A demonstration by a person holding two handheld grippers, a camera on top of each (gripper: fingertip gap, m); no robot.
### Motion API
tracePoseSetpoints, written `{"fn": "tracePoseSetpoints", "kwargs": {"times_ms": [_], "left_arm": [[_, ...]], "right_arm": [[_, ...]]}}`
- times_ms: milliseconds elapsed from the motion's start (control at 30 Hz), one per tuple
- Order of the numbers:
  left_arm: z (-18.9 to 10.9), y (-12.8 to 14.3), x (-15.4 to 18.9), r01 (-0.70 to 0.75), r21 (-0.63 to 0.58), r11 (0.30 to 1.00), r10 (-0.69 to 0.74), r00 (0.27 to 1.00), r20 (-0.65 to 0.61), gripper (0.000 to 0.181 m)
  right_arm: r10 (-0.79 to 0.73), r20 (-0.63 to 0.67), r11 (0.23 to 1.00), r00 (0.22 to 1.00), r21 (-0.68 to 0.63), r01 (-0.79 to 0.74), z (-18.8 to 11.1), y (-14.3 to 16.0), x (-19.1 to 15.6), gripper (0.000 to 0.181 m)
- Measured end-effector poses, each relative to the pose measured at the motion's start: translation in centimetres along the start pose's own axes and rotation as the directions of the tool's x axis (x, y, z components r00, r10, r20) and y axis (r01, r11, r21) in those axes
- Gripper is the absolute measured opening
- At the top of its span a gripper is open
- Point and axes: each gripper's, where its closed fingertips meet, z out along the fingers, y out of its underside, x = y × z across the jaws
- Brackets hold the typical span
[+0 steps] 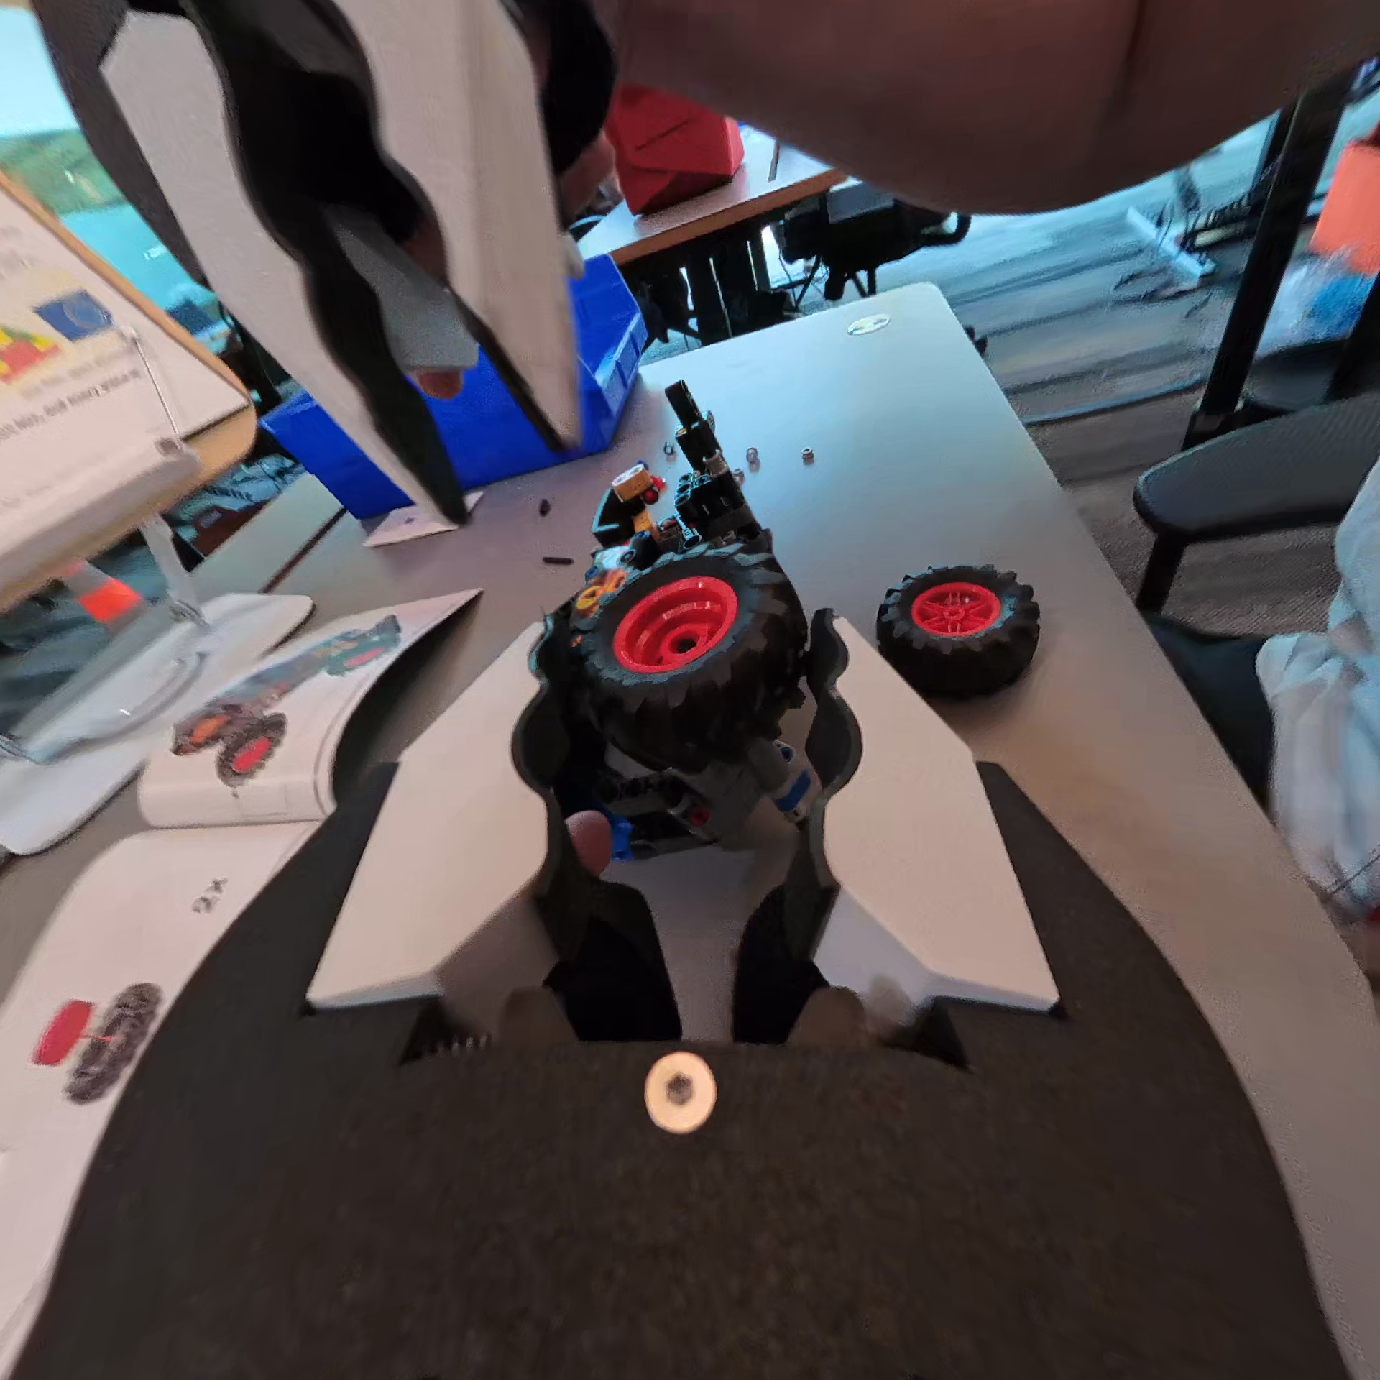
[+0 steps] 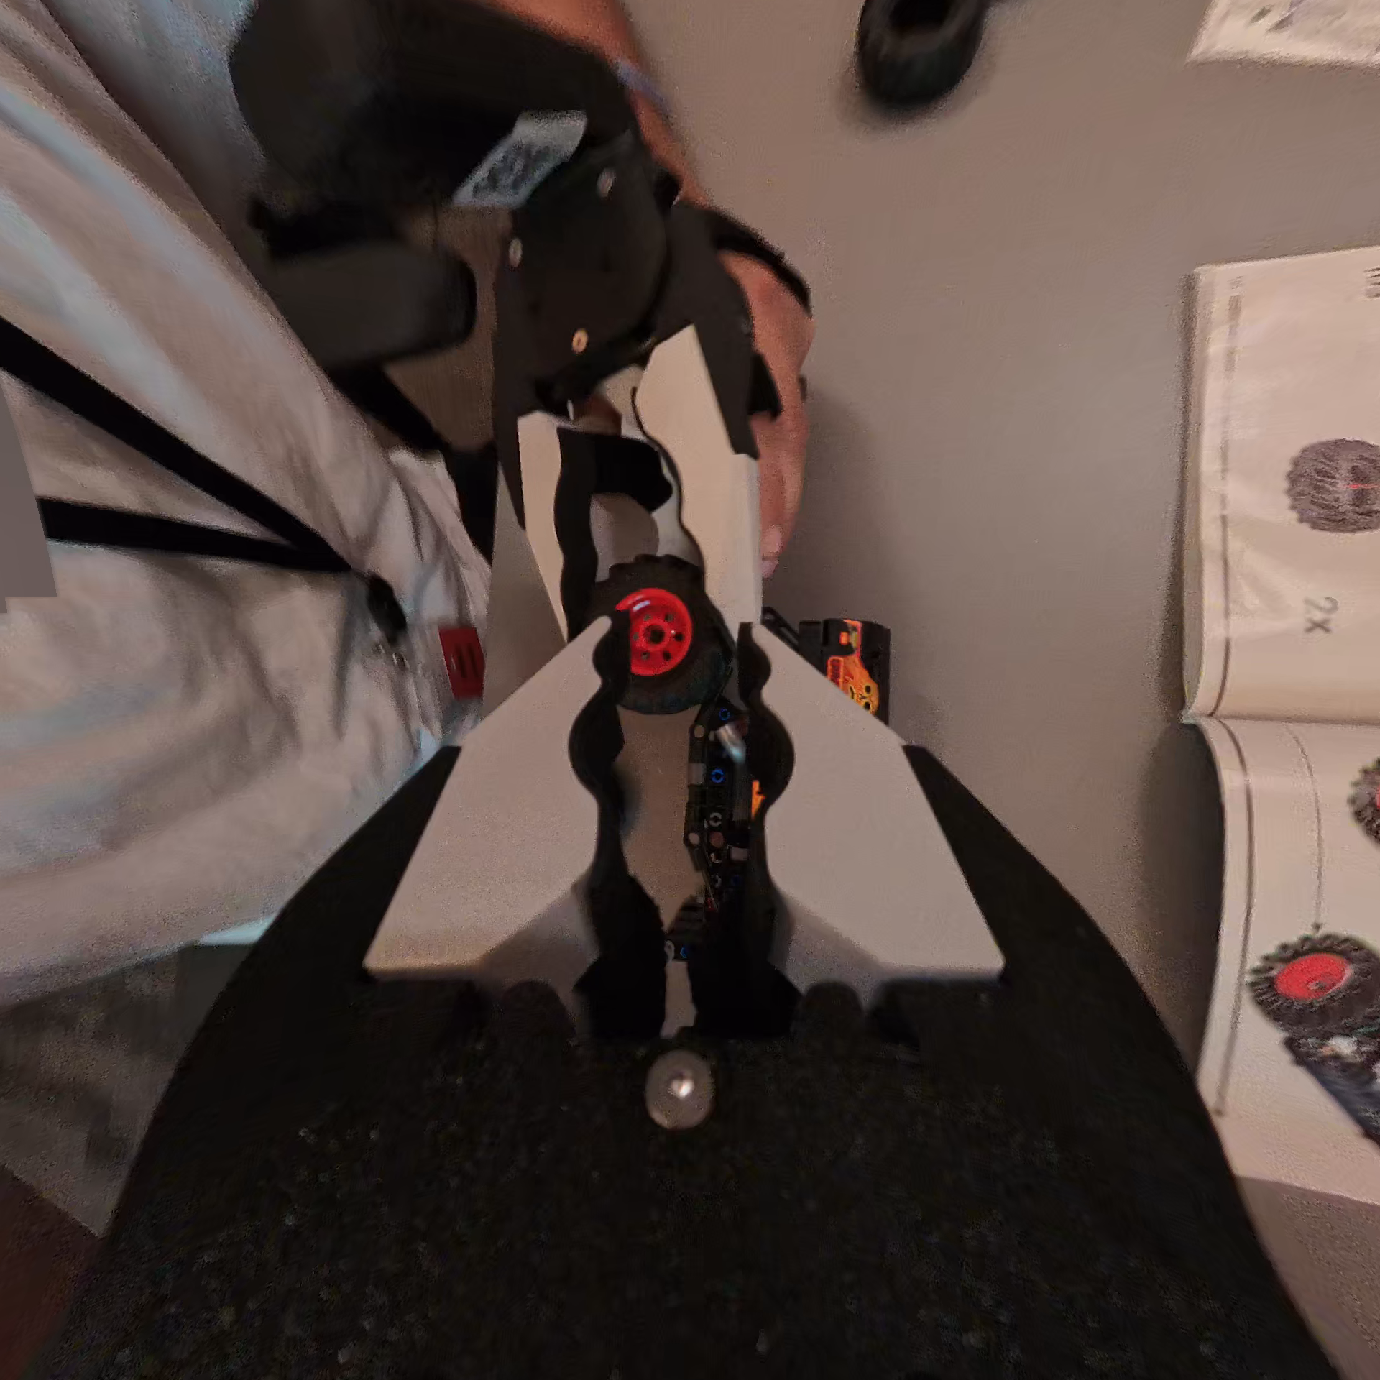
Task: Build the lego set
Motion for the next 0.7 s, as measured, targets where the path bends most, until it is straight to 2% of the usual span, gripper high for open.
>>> {"fn": "tracePoseSetpoints", "kwargs": {"times_ms": [67, 133, 167, 233, 300, 367, 500, 600, 700], "left_arm": [[-0.2, -0.1, 0.3, -0.158, -0.020, 0.987, 0.158, 0.986, 0.047, 0.063], [-0.2, 0.1, 0.4, -0.304, -0.061, 0.951, 0.309, 0.947, 0.085, 0.062], [-0.2, 0.2, 0.6, -0.362, -0.080, 0.929, 0.368, 0.925, 0.096, 0.063], [-0.3, 0.5, 0.9, -0.484, -0.113, 0.868, 0.495, 0.862, 0.111, 0.062], [-0.1, 1.1, 1.0, -0.582, -0.158, 0.798, 0.601, 0.789, 0.127, 0.062], [0.0, 1.6, 1.0, -0.629, -0.183, 0.755, 0.653, 0.745, 0.134, 0.062], [0.1, 2.1, 0.1, -0.631, -0.210, 0.747, 0.663, 0.730, 0.163, 0.062], [0.1, 3.0, -1.0, -0.626, -0.252, 0.738, 0.673, 0.715, 0.191, 0.063], [-0.3, 4.2, -2.1, -0.627, -0.312, 0.714, 0.696, 0.687, 0.211, 0.063]], "right_arm": [[0.067, -0.054, 0.986, 0.996, 0.160, -0.057, -1.7, 1.1, 0.6, 0.036], [0.132, -0.159, 0.958, 0.978, 0.275, -0.085, -3.1, 3.5, 2.3, 0.044], [0.173, -0.172, 0.937, 0.970, 0.332, -0.108, -3.5, 4.7, 2.8, 0.052], [0.274, -0.133, 0.877, 0.952, 0.442, -0.191, -4.3, 6.6, 3.5, 0.065], [0.318, -0.076, 0.839, 0.945, 0.486, -0.244, -4.3, 8.0, 3.4, 0.075], [0.320, -0.072, 0.844, 0.945, 0.474, -0.250, -3.4, 8.7, 2.9, 0.084], [0.282, -0.231, 0.897, 0.931, 0.406, -0.171, -1.6, 8.4, 2.0, 0.089], [0.293, -0.412, 0.906, 0.863, 0.407, -0.113, -1.0, 7.7, 2.1, 0.083], [0.297, -0.522, 0.928, 0.800, 0.354, -0.114, 0.1, 9.0, 1.6, 0.083]]}}
